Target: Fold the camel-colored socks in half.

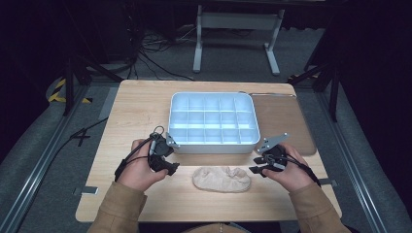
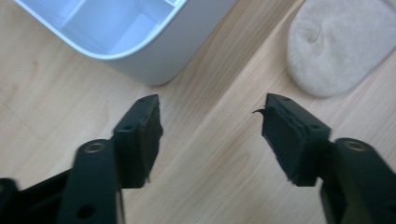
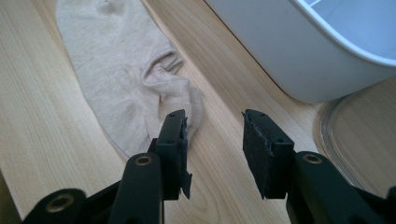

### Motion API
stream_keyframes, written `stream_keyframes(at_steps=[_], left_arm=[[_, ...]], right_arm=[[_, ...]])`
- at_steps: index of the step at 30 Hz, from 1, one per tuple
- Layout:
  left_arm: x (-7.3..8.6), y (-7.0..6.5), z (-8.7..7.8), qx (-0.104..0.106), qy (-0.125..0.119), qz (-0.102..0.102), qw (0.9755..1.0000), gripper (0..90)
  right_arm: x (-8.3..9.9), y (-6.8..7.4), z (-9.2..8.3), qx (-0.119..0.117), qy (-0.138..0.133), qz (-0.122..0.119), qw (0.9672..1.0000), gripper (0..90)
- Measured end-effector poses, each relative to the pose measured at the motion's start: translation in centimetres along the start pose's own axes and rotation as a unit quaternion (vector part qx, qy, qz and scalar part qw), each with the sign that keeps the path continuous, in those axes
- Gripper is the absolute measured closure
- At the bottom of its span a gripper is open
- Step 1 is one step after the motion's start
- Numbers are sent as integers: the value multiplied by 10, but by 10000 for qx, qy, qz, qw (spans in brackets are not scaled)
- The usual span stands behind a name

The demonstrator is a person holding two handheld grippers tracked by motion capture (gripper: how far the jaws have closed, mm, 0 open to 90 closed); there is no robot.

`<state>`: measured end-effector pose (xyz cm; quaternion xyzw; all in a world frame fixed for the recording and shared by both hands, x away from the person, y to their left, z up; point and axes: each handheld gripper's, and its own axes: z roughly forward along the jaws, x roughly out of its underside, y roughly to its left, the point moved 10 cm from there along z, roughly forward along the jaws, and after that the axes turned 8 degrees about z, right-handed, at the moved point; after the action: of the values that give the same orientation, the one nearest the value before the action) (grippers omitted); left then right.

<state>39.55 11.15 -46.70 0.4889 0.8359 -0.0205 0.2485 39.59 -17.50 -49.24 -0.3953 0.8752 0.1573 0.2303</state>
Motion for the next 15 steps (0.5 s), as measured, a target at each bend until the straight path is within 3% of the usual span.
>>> stream_keyframes(at_steps=[1,2,3,5,10,15], left_arm=[[-6,-5,-3,385,-95,-322,9987,419],[-10,-12,-6,934,-198,-495,9942,405],[-13,-12,-8,966,-257,-469,9939,391],[-10,-9,-9,822,-49,-490,9954,459],[-6,-8,-8,936,271,-637,9932,532],[-12,-9,-10,930,310,-595,9934,530]], right_arm=[[0,0,0,-5,-16,6,10000,604],[1,0,-1,-16,-26,25,10000,601],[1,0,-1,12,-39,47,10000,598],[1,-1,-1,17,-94,75,9999,596],[4,-3,-5,55,-157,139,9998,595],[8,-2,-8,97,-214,194,9995,593]])
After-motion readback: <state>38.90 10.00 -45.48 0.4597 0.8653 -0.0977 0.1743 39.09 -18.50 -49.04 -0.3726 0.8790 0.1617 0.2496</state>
